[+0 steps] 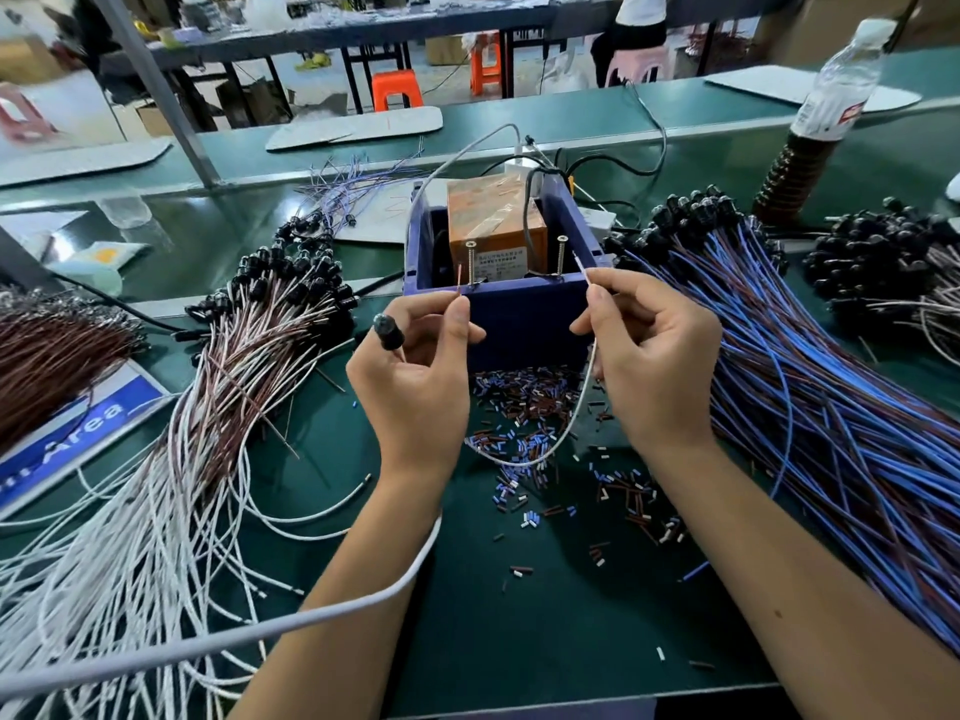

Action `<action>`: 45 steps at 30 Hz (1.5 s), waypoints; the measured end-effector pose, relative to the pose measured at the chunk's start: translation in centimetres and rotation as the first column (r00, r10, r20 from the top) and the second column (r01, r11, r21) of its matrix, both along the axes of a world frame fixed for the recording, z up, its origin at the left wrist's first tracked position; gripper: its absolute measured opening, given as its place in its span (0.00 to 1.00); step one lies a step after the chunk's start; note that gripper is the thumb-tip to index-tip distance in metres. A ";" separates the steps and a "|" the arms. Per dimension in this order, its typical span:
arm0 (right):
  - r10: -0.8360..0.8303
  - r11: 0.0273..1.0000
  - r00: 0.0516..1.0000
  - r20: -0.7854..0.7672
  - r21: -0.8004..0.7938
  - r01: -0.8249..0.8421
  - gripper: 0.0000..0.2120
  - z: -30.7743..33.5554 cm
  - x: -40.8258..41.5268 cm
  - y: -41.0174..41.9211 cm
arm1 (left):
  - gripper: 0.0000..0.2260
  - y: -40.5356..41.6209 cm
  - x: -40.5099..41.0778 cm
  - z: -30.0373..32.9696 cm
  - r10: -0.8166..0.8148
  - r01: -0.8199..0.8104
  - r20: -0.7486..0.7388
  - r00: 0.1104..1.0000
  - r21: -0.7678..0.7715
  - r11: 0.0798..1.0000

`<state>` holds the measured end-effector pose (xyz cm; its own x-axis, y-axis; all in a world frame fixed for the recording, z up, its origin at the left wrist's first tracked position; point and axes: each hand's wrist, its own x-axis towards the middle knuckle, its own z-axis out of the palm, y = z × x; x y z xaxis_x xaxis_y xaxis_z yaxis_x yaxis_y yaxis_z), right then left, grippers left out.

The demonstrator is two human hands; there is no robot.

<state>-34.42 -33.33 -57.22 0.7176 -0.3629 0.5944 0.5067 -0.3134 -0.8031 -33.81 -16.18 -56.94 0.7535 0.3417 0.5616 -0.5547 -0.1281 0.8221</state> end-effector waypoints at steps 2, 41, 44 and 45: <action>-0.040 0.997 0.999 0.012 -0.067 0.041 0.09 0.0 0.0 0.0 | 0.03 0.1 0.1 0.0 0.060 -0.060 -0.001 0.998 0.006 0.998; -0.133 0.968 0.989 0.067 -0.204 0.144 0.09 0.8 -0.4 0.7 | 0.04 0.1 1.5 0.4 0.081 -0.085 0.045 0.996 0.104 0.991; -0.149 0.963 0.987 0.052 -0.220 0.157 0.09 0.9 -0.4 0.7 | 0.03 0.1 1.6 0.4 0.105 -0.112 0.059 0.993 0.127 0.986; -0.151 0.963 0.988 0.046 -0.221 0.157 0.09 0.9 -0.4 0.7 | 0.04 0.1 1.6 0.4 0.107 -0.115 0.062 0.992 0.131 0.985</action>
<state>-34.80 -32.59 -56.31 0.6454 -0.3233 0.6921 0.4598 -0.5591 -0.6900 -32.21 -16.03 -56.58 0.6822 0.3405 0.6470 -0.5742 -0.2984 0.7624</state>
